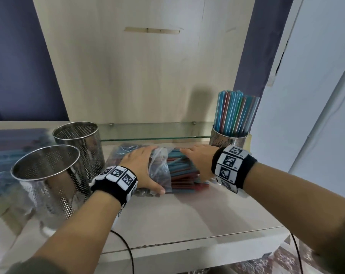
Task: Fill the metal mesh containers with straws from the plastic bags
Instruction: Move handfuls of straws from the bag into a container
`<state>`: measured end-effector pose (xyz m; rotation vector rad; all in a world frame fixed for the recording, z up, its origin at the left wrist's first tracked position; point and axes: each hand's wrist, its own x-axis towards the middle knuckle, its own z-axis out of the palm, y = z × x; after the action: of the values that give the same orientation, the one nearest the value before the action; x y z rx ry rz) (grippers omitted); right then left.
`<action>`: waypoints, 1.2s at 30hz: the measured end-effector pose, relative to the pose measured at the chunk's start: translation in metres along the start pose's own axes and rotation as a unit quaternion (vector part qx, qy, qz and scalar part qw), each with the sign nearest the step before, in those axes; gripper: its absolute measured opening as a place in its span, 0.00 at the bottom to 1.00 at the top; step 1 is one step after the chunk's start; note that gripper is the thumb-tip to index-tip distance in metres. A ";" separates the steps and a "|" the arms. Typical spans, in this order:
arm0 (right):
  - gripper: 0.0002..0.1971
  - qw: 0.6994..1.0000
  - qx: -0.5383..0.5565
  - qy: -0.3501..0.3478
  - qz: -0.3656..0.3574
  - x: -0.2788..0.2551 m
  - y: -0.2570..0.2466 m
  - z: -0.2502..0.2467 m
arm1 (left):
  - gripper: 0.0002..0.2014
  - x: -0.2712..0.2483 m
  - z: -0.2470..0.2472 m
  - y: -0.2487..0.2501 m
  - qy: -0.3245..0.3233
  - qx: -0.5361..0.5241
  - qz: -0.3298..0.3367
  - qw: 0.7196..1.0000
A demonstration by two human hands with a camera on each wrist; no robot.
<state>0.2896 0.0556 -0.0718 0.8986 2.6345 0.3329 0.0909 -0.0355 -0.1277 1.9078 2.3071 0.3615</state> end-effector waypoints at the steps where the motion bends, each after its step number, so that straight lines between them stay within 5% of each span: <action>1: 0.53 1.000 0.020 -0.002 -0.004 0.000 0.000 -0.005 | 0.70 -0.001 0.000 -0.001 0.000 -0.003 0.000 1.000; 6: 0.42 0.986 0.163 -0.028 -0.023 -0.013 0.011 -0.022 | 0.71 -0.002 -0.002 -0.003 -0.006 -0.008 -0.005 1.000; 13: 0.22 0.999 0.029 -0.019 -0.001 0.014 0.010 -0.014 | 0.71 -0.005 -0.004 0.001 -0.008 0.000 -0.014 1.000; 21: 0.11 0.983 0.130 0.122 -0.033 0.020 0.014 -0.023 | 0.72 -0.006 -0.005 0.001 0.004 -0.022 -0.004 1.000; 29: 0.14 0.978 0.030 0.202 -0.045 0.008 0.006 -0.022 | 0.58 -0.004 -0.002 -0.001 0.031 -0.017 0.041 0.999; 36: 0.15 0.983 0.027 0.183 -0.020 0.027 0.020 -0.014 | 0.57 -0.001 -0.001 -0.002 0.025 0.003 0.034 0.999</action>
<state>0.2748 0.0868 -0.0588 0.8692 3.0059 0.4555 0.0894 -0.0366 -0.1276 2.0070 2.2798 0.4166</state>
